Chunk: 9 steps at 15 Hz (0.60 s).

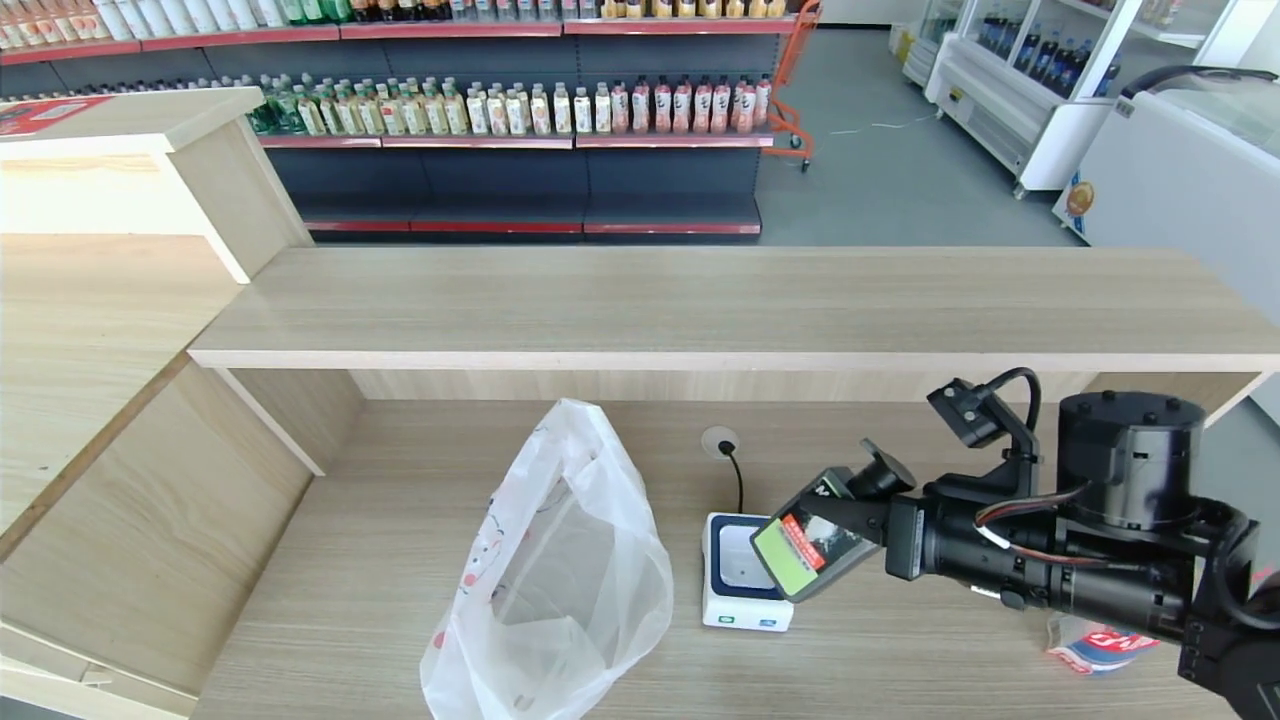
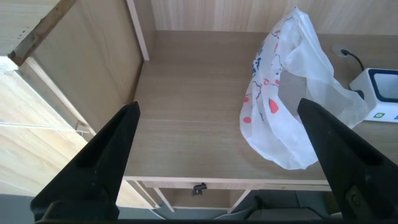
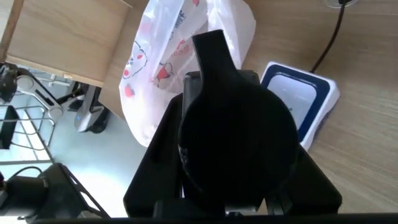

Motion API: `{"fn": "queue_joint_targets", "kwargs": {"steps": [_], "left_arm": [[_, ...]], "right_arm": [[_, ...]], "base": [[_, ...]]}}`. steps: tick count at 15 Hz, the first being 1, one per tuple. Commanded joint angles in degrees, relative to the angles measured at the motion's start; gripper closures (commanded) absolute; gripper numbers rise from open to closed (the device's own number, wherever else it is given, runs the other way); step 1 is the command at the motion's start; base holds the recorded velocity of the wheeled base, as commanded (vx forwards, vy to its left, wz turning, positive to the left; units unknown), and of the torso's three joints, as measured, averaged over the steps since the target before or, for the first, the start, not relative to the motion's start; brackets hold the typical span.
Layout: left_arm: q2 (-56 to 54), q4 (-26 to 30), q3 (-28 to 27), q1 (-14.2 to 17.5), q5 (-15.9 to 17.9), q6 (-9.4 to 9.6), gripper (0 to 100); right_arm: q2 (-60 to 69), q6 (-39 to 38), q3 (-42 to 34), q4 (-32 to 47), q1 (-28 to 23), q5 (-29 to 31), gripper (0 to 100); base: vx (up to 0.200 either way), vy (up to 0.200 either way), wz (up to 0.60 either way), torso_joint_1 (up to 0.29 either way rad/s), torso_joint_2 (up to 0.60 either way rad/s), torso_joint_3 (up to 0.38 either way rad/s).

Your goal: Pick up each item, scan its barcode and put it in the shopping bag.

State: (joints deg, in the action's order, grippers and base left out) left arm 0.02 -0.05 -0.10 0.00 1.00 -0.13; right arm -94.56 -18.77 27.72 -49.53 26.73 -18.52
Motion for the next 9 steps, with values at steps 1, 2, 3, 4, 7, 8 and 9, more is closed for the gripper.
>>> {"fn": "queue_joint_targets", "kwargs": {"steps": [1, 2, 3, 4, 7, 8, 9], "left_arm": [[-0.02, -0.04, 0.01, 0.0, 0.06, -0.04, 0], [-0.02, -0.04, 0.01, 0.0, 0.06, -0.04, 0], [-0.02, -0.04, 0.01, 0.0, 0.06, -0.04, 0], [-0.02, -0.04, 0.01, 0.0, -0.03, -0.04, 0], [-0.02, -0.04, 0.01, 0.0, 0.06, -0.04, 0], [-0.02, -0.04, 0.01, 0.0, -0.03, -0.04, 0], [-0.02, -0.04, 0.01, 0.0, 0.06, -0.04, 0]], "right_arm": [[-4.93, 0.23, 2.51, -0.04, 2.36, 0.76, 100], [-7.39, 0.32, 4.27, -0.04, 3.59, 2.61, 100], [-10.2, 0.32, 5.94, -0.22, 4.82, 4.19, 100], [-13.98, 0.4, 7.96, -0.39, 5.61, 5.42, 100], [-22.16, 1.55, 13.76, -0.92, 8.42, 5.86, 100], [-24.79, 3.3, 15.35, -1.97, 9.13, 5.86, 100], [-26.46, 5.06, 16.22, -2.94, 9.48, 5.86, 100]], "base": [[0.0, 0.0, 0.0, 0.0, 0.0, 0.0], [0.0, 0.0, 0.0, 0.0, 0.0, 0.0], [0.0, 0.0, 0.0, 0.0, 0.0, 0.0], [0.0, 0.0, 0.0, 0.0, 0.0, 0.0], [0.0, 0.0, 0.0, 0.0, 0.0, 0.0], [0.0, 0.0, 0.0, 0.0, 0.0, 0.0], [0.0, 0.0, 0.0, 0.0, 0.0, 0.0]]}}
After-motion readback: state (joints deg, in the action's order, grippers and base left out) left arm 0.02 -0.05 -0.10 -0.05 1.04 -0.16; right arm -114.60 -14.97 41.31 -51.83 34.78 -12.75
